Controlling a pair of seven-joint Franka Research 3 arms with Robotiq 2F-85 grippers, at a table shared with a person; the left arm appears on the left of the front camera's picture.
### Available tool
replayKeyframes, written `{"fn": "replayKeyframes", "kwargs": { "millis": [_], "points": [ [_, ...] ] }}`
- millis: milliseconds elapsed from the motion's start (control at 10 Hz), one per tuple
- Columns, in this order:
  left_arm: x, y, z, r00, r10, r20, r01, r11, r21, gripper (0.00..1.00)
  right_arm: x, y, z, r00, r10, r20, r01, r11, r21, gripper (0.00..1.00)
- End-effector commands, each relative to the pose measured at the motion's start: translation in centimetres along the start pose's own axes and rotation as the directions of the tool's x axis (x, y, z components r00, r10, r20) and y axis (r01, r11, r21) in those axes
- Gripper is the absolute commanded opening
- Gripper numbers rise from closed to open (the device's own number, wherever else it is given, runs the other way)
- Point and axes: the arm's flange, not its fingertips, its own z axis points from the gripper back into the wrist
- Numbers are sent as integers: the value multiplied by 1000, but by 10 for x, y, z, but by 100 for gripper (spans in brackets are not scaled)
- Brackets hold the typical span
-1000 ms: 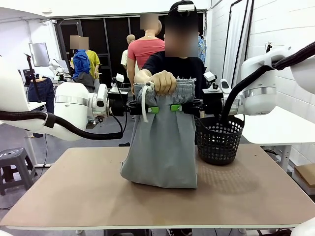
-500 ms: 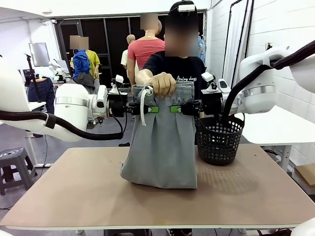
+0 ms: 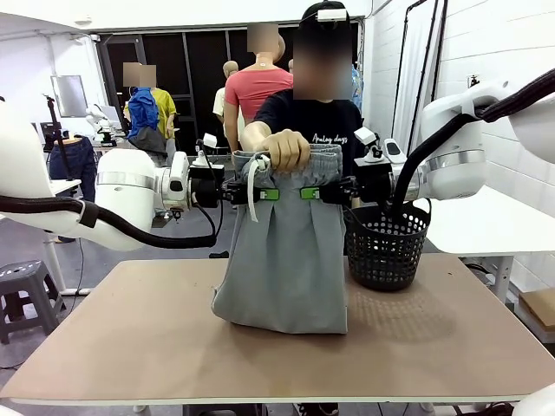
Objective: Fold the training pants.
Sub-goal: Fold the Training pants in half.
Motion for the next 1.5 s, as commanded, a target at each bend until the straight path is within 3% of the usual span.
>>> {"fn": "replayKeyframes", "kwargs": {
  "millis": [0, 1400],
  "points": [
    [3, -1, -1, 1000, 1, -1, -1, 1000, 10, 0, 0, 3, -1, 1000, -5, 15, 5, 1000, -7, 0],
    [3, -1, -1, 1000, 1, -1, -1, 1000, 10, 0, 0, 3, -1, 1000, -5, 15, 5, 1000, -7, 0]
  ]
}}
